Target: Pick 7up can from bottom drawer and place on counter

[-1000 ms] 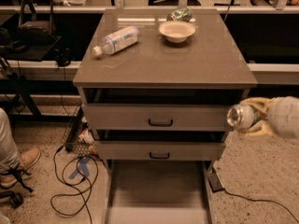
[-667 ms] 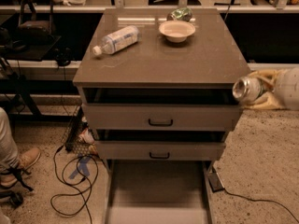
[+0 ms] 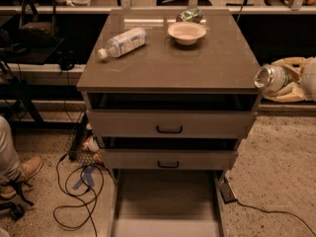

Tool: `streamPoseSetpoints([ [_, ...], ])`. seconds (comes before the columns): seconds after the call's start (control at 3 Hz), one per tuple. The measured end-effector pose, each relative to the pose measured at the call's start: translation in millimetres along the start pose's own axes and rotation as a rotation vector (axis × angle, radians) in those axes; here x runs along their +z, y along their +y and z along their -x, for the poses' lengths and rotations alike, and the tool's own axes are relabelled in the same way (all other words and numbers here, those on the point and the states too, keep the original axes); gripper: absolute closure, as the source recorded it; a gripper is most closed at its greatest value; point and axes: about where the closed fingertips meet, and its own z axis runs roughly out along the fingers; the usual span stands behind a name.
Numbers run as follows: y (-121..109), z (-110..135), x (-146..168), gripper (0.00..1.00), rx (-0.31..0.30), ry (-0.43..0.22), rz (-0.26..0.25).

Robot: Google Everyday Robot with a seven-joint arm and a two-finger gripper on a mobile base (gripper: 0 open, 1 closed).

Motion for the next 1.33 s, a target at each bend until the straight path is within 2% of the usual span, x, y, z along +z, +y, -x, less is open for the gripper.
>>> streamPoseSetpoints([
  [0.33, -34.1, 32.4, 23.7, 1.0, -0.019, -0.057, -0.015],
  [0.67, -65.8, 62.1, 49.6, 1.0, -0.035, -0.079, 0.01],
  [1.0, -73.9, 79.0, 86.8, 1.0, -0.031, -0.067, 0.088],
  [1.33, -71.4, 84.4, 125.0, 1.0, -0.016, -0.047, 0.161],
])
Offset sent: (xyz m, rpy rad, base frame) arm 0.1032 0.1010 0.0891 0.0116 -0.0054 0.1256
